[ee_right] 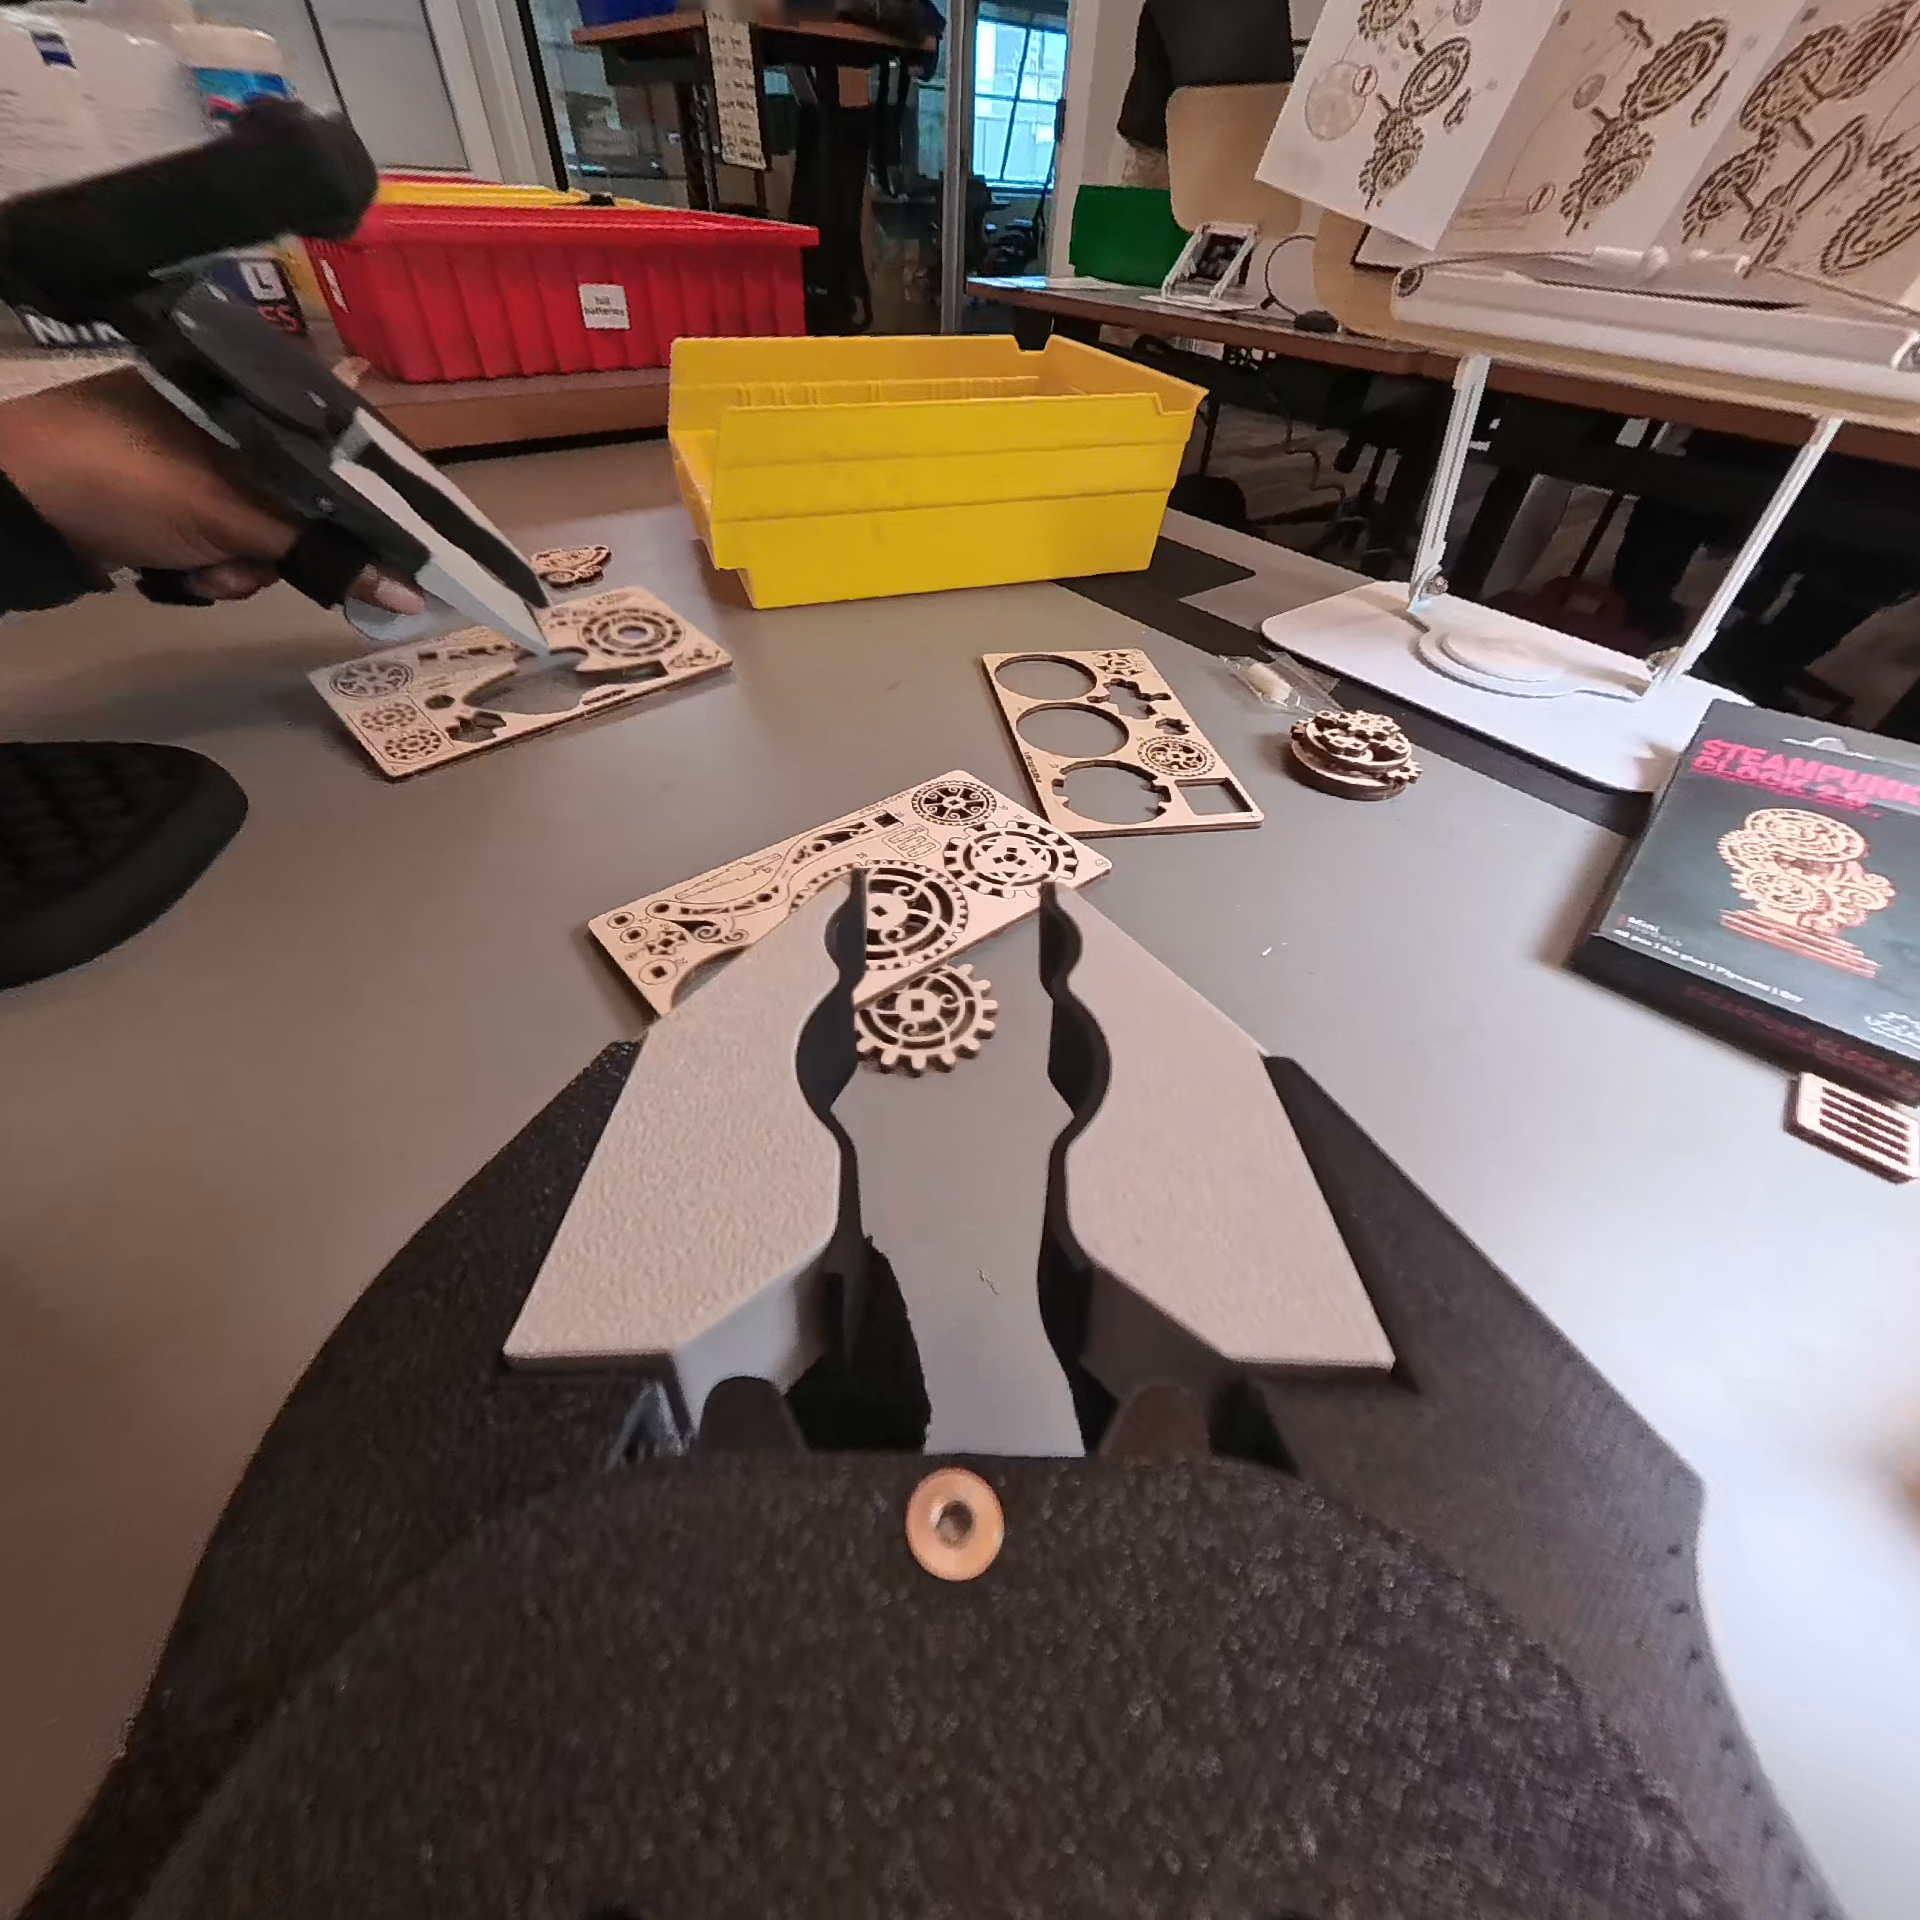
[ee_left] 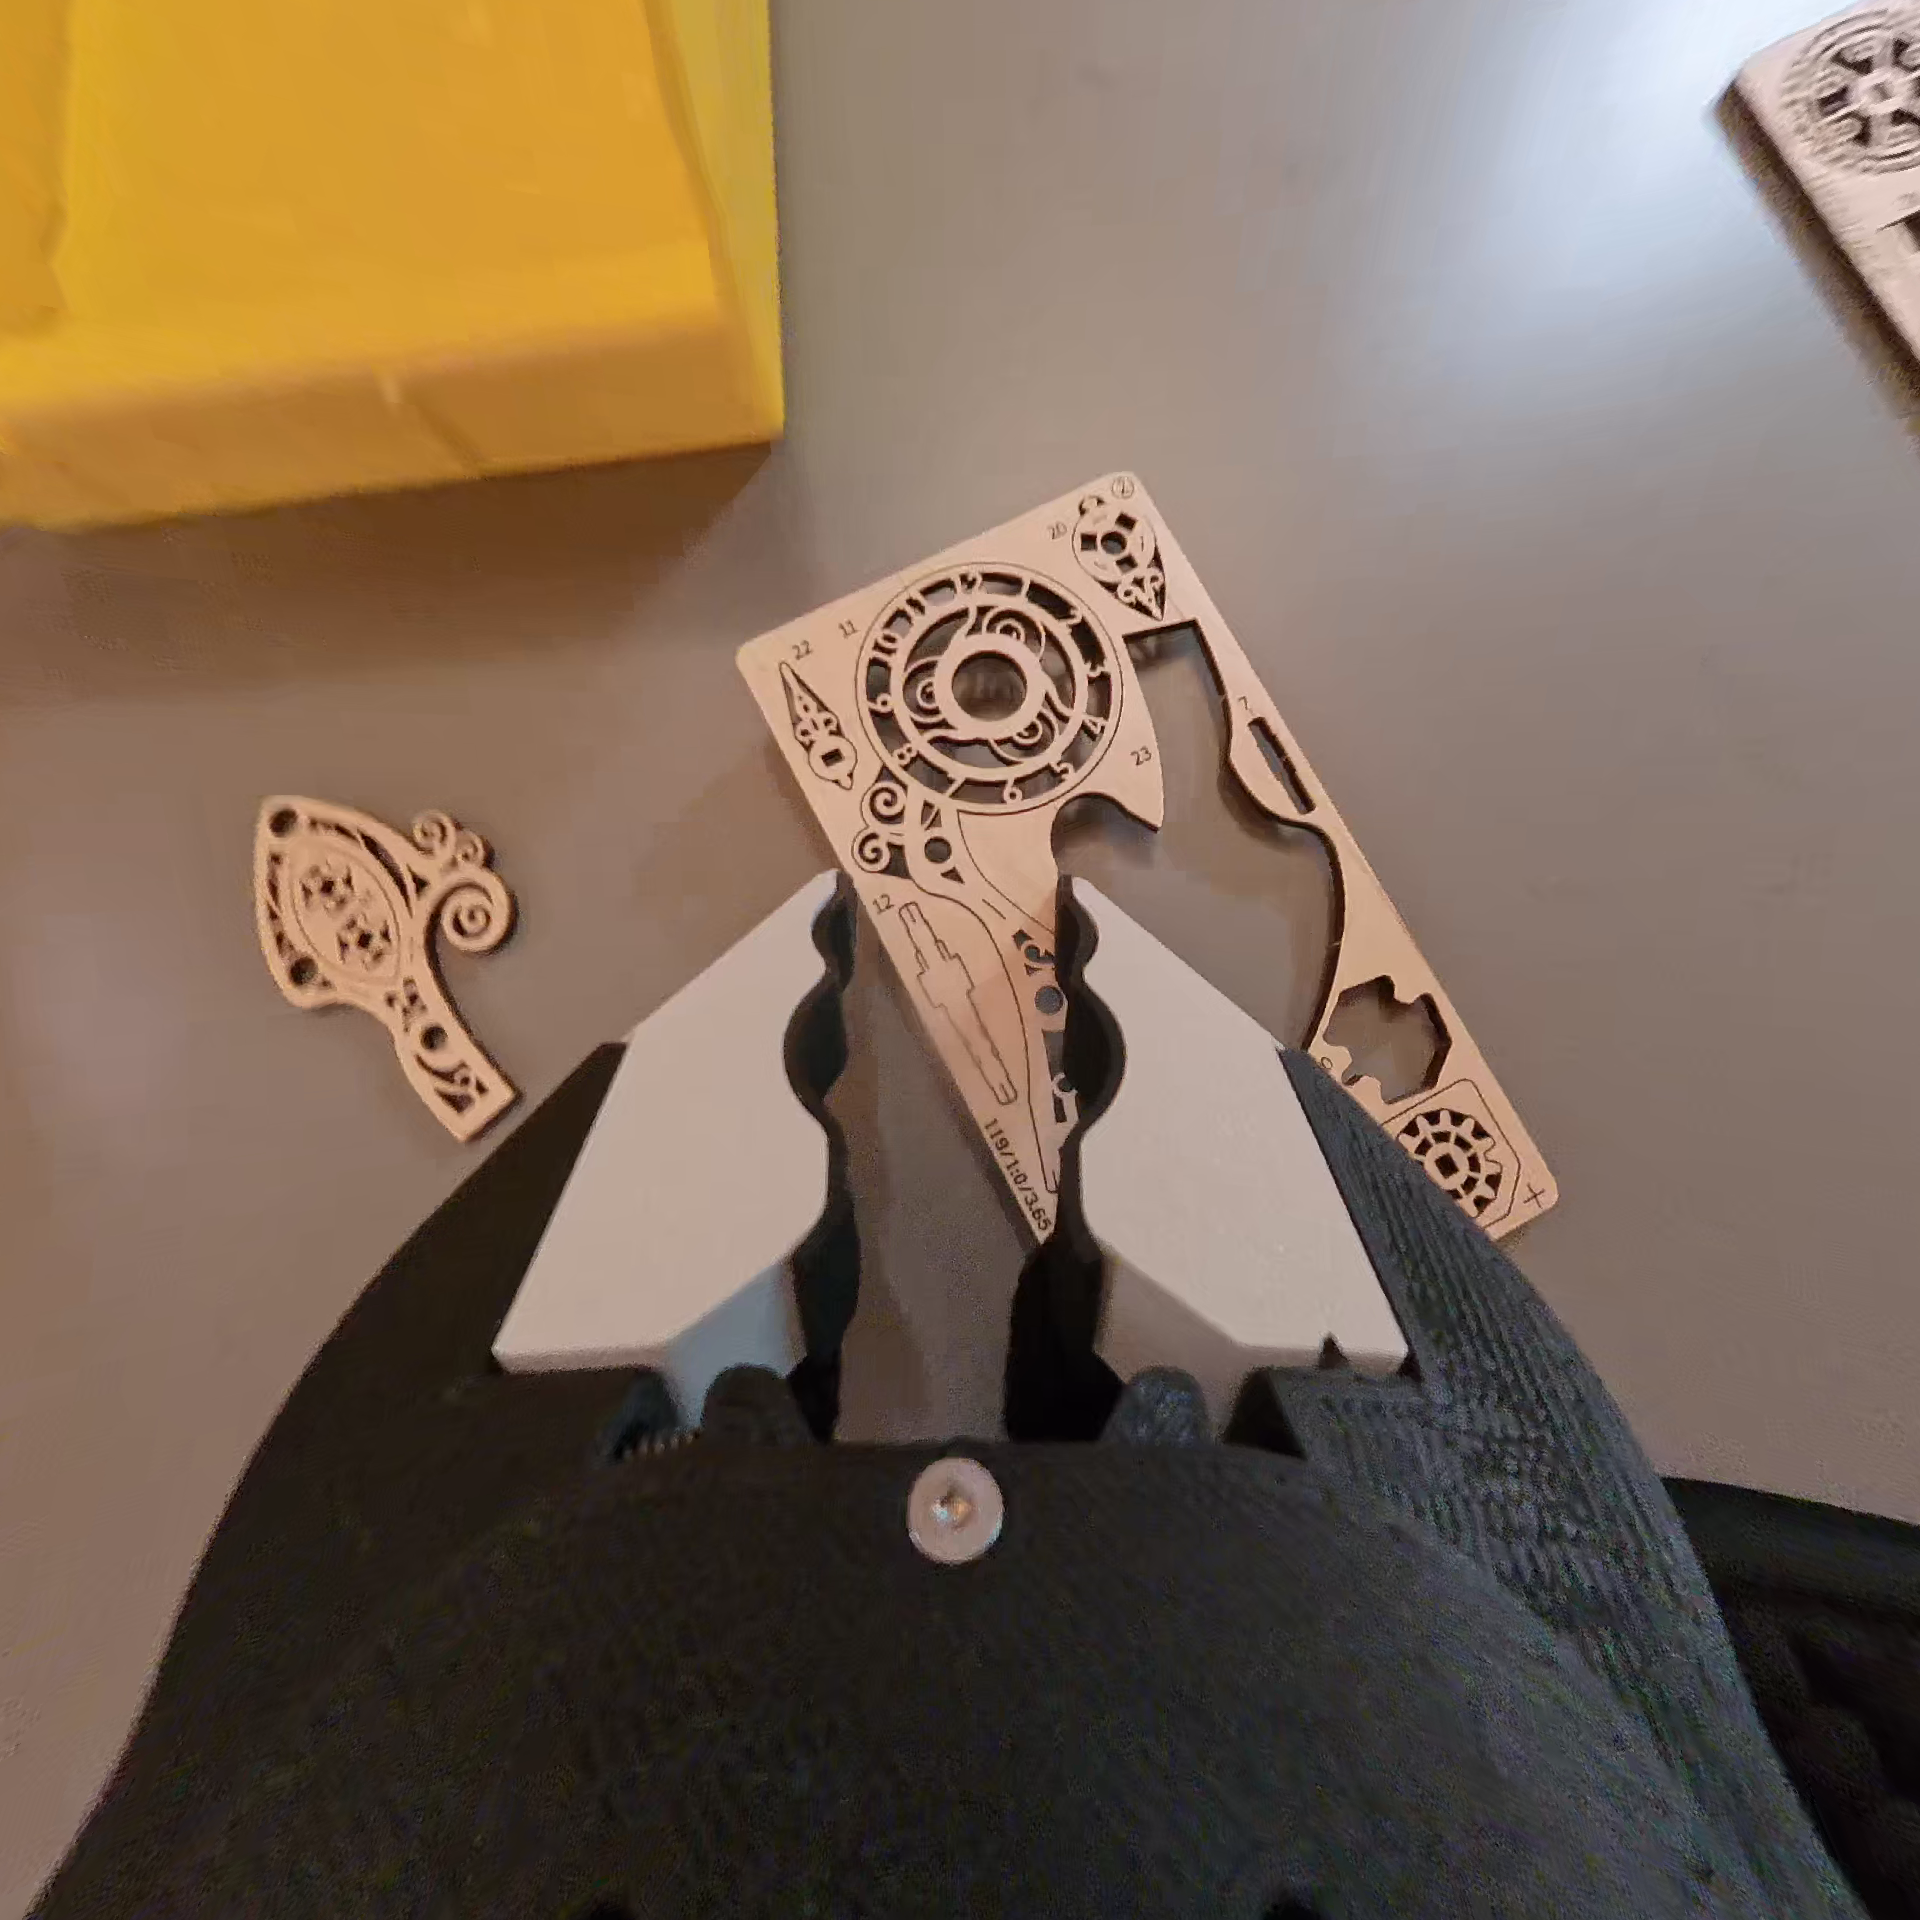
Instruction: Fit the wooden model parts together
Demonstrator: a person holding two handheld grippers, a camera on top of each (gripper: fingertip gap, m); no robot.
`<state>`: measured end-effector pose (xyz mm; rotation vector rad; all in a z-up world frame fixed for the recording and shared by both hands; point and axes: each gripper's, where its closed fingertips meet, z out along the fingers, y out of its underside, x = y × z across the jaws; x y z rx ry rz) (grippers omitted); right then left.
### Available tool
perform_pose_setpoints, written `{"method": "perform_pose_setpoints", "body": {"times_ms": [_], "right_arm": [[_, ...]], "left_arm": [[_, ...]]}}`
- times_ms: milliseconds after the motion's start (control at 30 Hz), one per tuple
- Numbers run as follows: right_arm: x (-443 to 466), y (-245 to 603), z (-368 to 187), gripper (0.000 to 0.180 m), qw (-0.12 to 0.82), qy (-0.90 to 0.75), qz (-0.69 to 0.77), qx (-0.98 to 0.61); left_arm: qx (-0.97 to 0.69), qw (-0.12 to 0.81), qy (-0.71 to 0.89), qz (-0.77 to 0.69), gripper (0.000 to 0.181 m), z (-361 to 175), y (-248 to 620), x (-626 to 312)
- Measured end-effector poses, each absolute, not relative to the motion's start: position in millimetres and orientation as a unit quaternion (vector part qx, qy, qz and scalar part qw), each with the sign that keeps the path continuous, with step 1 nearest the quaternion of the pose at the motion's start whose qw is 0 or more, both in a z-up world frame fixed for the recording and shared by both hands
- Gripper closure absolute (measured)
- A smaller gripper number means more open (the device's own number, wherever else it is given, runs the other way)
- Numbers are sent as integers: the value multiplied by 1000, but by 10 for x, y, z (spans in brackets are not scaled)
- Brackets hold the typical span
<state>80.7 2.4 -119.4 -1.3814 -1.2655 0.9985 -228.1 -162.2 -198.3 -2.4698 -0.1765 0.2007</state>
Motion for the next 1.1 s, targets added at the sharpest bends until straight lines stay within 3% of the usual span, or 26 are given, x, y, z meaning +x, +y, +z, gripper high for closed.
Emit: {"method": "perform_pose_setpoints", "body": {"times_ms": [33,167,500,600,667,767,867,967,1100], "right_arm": [[811,26,-1194,149,489,-520,411,-567],[719,-92,-1175,145,464,-527,443,-558],[27,-503,-669,129,250,-436,663,-555],[-141,-392,-628,140,209,-388,684,-582],[-145,-254,-639,178,210,-357,697,-586],[-20,-171,-598,179,181,-343,736,-555],[154,-172,-523,179,140,-369,770,-501],[246,-176,-489,179,119,-393,776,-479],[228,-307,-589,179,125,-434,756,-473]], "left_arm": [[-936,336,-54,85,144,-1923,-1581,-2249],[-914,394,18,101,144,-1639,-1381,-2032],[-813,534,207,102,144,-770,-717,-845],[-788,554,244,115,144,-699,-513,-517],[-783,557,254,111,143,-720,-413,-400],[-774,583,248,28,135,-699,-335,-295],[-771,569,195,-212,121,-670,-345,-176],[-723,494,188,-445,138,-624,-501,73],[-703,476,205,-487,177,-767,-531,252]]}}
